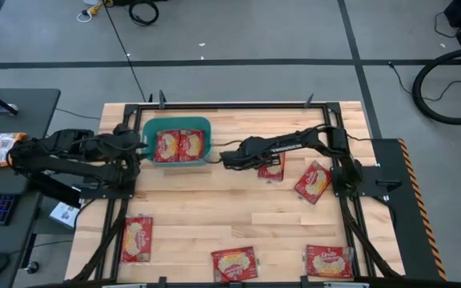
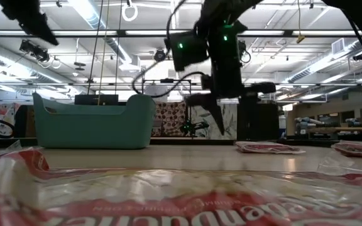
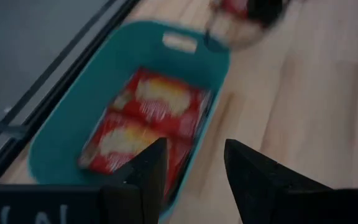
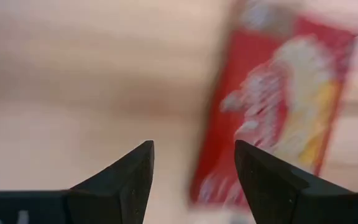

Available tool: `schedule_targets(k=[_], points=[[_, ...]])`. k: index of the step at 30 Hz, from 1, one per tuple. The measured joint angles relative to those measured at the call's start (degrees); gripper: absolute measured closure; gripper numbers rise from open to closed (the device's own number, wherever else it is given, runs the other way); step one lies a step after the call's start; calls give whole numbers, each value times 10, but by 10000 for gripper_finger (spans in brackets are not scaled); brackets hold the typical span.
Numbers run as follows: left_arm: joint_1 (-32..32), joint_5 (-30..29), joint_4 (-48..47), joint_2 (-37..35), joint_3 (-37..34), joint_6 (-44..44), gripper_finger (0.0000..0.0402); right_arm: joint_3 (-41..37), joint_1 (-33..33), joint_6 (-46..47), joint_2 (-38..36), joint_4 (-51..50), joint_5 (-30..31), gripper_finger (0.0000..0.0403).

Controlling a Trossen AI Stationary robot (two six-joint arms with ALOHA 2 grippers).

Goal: Sort popcorn bags into baskets
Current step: Put the popcorn bag into the green bin

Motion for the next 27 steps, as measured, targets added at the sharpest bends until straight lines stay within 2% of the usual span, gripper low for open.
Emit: schedule_targets(k=[3,6,10,13,17,22,27], points=[[4,0,-70,0,13,13,237,-27,-22,13,0,-4,21,183],[16,-5,-138,1,41,9,237,-67,-39,-21,0,71,-7,191],[43,-59,-186,0,57,-23,237,-106,-46,-16,-5,112,-24,198],[68,-96,-200,3,50,-58,237,-115,-45,7,-4,83,-23,212],[95,-114,-192,4,14,-75,237,-116,-44,-17,-2,57,-31,268],[105,-119,-192,4,-37,-76,237,-115,-33,-36,-4,48,-45,379],[104,-104,-192,4,-54,-80,237,-48,-21,-98,-13,25,-89,386]])
